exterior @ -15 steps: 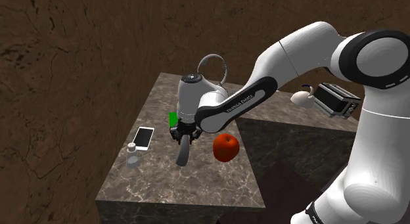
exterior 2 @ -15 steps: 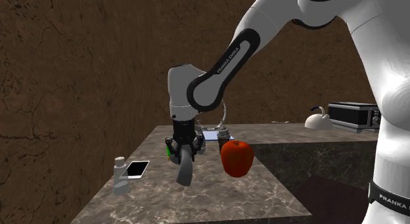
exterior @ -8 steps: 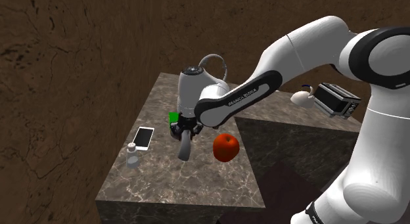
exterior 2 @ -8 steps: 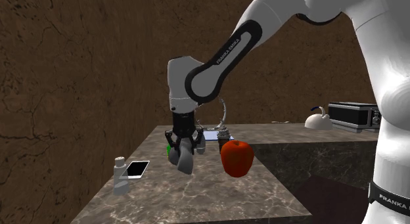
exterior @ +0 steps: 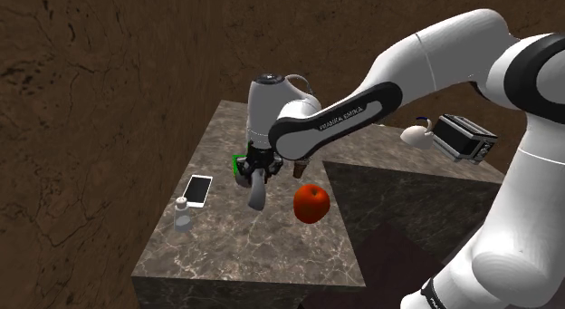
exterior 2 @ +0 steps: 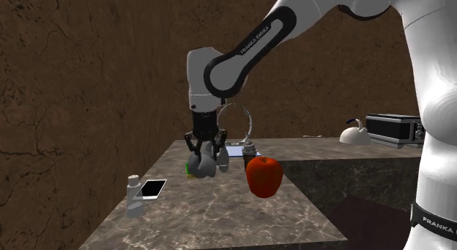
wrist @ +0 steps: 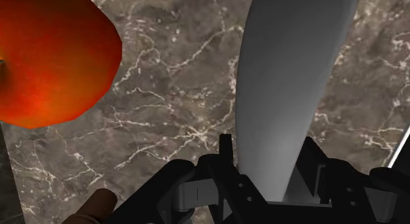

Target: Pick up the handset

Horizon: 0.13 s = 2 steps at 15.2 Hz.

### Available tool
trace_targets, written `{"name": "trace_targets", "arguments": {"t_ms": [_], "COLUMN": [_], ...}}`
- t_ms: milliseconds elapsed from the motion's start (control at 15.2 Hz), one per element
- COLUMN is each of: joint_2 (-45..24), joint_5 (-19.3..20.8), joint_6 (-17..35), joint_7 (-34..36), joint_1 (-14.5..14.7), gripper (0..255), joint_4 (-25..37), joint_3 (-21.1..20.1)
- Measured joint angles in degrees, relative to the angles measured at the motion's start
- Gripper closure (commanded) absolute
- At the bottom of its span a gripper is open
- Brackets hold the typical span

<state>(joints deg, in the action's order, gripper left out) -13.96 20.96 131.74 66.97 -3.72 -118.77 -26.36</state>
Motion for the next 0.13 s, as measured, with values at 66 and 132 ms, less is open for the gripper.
{"name": "trace_targets", "arguments": {"t_ms": [66, 132], "joint_2": [0.51, 0.80], "joint_5": [-0.49, -0.73], "joint_6": [-0.68, -0.99], "joint_7": [-0.45, -0.60], "joint_1": [-0.13, -0.15], "gripper": [255, 255], "joint_4": [0.28, 0.36], "joint_3": [-0.15, -0.24]}}
